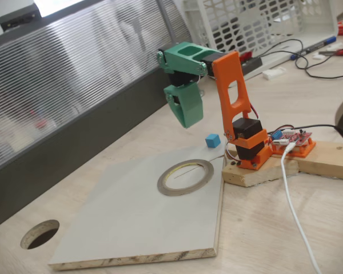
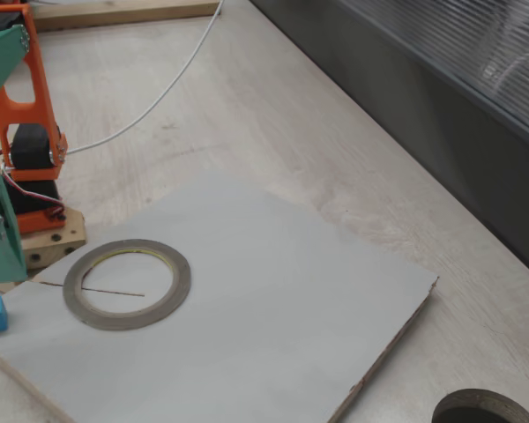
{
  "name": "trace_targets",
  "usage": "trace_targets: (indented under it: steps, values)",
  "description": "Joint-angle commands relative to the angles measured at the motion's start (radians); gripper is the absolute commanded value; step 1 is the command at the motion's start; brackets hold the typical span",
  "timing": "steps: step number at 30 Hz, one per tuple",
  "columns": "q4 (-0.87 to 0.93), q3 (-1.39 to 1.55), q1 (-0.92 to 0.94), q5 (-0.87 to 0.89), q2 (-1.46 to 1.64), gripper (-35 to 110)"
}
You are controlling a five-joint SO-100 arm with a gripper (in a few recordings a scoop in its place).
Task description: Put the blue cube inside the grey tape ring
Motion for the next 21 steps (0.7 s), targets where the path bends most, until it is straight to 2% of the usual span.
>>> trace_targets:
  steps: [1,9,16,21]
  values:
    - [0.003,0.003,0.025,0.011,-0.008,0]
    - [0.003,0.026,0.209,0.003,-0.015,0]
    - [0.003,0.176,0.206,0.005,0.005,0]
    - [0.002,0.179,0.213,0.005,0.005,0]
